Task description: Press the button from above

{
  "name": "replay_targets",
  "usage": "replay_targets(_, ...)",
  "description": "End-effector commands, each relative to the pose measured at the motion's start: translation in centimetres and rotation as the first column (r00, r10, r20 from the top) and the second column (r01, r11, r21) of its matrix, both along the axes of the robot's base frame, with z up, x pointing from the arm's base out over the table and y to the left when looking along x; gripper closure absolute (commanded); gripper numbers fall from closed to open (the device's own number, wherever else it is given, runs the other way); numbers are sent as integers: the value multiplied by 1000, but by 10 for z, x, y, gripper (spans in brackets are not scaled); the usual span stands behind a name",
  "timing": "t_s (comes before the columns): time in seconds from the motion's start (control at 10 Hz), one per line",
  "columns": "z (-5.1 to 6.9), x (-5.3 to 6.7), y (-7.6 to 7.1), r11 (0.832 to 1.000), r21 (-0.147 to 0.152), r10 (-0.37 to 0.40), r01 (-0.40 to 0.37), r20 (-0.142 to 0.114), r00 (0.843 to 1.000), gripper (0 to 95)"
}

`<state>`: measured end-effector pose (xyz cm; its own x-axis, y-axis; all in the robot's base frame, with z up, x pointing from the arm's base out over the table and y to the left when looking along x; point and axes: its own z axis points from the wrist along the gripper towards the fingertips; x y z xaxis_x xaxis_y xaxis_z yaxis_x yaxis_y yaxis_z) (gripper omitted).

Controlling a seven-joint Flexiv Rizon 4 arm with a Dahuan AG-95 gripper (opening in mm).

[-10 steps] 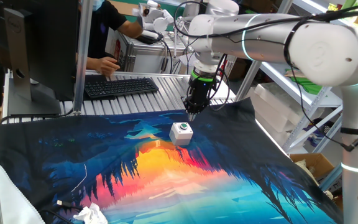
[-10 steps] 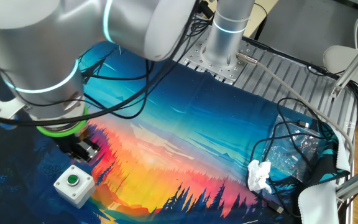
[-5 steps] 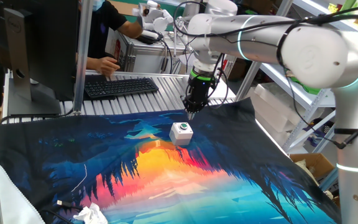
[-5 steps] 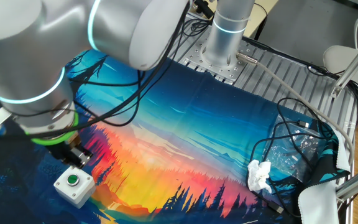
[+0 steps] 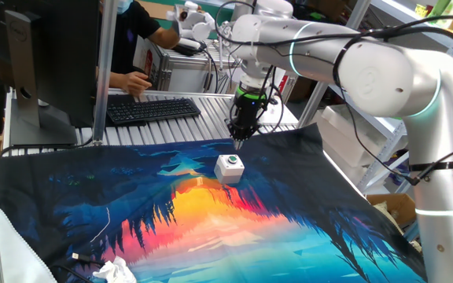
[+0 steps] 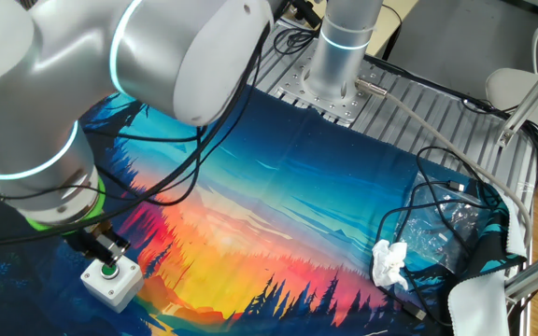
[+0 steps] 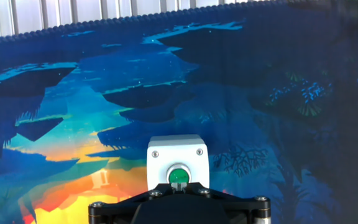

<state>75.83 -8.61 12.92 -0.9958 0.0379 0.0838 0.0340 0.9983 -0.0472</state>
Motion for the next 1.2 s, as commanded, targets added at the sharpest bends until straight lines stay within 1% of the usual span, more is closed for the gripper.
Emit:
replay_targets(0.1, -1, -1, 0, 1000, 0, 2, -2, 4, 1000, 950)
replay_targets(0.5, -8, 2, 2, 1000, 1, 2, -2, 1, 1000, 950)
replay_targets(0.6, -12, 4, 1, 1000, 2, 4, -4, 2, 1000, 950)
replay_targets(0.9, -18, 5, -4, 1000, 8, 11, -11, 2, 1000, 950)
replay_targets(1.1, -21, 5, -4, 1000, 8, 9, -9, 3, 1000, 950)
replay_targets(1.2, -23, 3, -2, 1000, 8, 4, -4, 8, 1000, 950)
